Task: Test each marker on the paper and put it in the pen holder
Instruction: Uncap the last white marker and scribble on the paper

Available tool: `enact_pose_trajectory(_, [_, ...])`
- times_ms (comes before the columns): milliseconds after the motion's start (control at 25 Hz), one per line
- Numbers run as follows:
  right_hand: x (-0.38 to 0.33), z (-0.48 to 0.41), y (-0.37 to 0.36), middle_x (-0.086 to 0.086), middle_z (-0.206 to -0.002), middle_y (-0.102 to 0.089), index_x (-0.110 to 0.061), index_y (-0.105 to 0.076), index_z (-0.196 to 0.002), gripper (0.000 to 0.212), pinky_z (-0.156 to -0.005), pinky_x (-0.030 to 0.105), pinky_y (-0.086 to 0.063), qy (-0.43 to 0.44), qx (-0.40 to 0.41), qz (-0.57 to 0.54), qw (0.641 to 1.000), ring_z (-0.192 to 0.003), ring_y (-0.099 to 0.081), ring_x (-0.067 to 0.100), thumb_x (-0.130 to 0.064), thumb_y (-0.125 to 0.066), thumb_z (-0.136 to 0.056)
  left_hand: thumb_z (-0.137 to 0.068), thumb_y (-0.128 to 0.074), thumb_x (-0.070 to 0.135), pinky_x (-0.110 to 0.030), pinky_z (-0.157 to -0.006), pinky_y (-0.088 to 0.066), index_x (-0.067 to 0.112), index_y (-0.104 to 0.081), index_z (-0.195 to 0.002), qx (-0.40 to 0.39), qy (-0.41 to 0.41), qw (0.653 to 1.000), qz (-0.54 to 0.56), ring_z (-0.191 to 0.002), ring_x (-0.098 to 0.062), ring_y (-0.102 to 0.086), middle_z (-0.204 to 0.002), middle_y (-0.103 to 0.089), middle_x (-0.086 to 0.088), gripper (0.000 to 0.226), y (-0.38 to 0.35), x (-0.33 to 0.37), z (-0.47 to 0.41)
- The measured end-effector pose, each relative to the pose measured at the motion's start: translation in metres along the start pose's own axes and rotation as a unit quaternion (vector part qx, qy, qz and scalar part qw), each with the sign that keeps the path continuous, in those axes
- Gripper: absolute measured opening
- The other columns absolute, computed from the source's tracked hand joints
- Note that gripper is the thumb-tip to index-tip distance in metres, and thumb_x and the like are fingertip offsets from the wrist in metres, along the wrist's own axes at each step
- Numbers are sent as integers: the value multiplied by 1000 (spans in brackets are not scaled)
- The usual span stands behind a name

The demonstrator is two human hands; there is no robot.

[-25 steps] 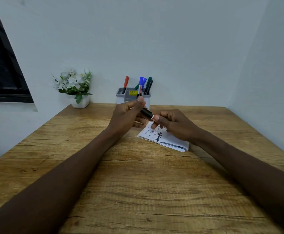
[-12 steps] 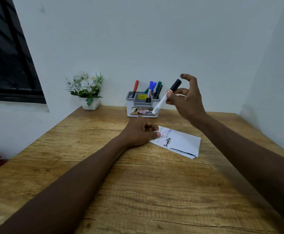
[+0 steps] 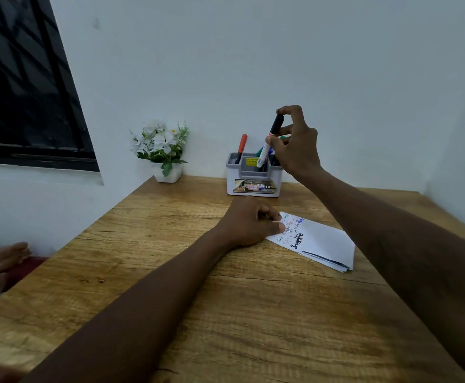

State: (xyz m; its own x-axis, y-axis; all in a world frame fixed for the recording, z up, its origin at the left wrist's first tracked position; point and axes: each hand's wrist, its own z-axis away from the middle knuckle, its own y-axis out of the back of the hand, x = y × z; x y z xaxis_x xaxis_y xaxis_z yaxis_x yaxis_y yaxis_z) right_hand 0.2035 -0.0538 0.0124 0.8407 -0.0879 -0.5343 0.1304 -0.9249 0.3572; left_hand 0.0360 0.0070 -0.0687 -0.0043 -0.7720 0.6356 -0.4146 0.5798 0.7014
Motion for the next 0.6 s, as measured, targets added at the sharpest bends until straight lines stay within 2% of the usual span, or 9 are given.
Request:
enact_pose_trajectory(80, [7,-4,-4,10,-91,-72,-24,-50,-133,53,-72,45,-64,-8,-9,8,1000,-86,-71,28,-8,-77,-89,-81,-84,32,-7,-79,-46,19,-80,-107,-1,3,1000,2,-95,1,-67,-111,-77,6,30,0,0,-1])
enact_pose_trajectory(240, [7,-8,-10,8,-85,-72,-24,-56,-132,52,-72,34,-62,-29,-37,-2,999,-84,-71,25,-10,-78,-87,-81,-83,34,-5,-77,-45,19,-79,-109,-4,5,1000,-6,-96,0,-67,-114,-76,5,31,0,0,-1])
enact_pose_trajectory(360, [14,-12,-17,8,-84,-78,-18,-70,-121,36,-86,40,-61,-23,-53,29,998,-84,-74,23,-11,-78,-86,-82,-83,34,-8,-78,-47,19,-79,-110,-8,7,1000,-6,-96,-1,-67,-115,-76,4,32,0,0,-1])
enact_pose_trajectory(440, [19,-15,-21,12,-88,-80,-8,-78,-109,22,-91,45,-60,-22,-59,46,997,-85,-75,25,-9,-75,-88,-82,-83,34,-11,-81,-49,19,-79,-110,-10,5,1000,-6,-98,-2,-68,-115,-76,4,32,0,0,-1])
enact_pose_trajectory(600, [24,-18,-21,18,-102,-79,-3,-78,-112,24,-93,41,-61,-32,-72,64,995,-92,-76,31,-5,-71,-89,-82,-83,34,-17,-86,-52,19,-79,-111,-12,9,1000,-7,-100,-4,-68,-116,-76,3,33,0,-1,-2])
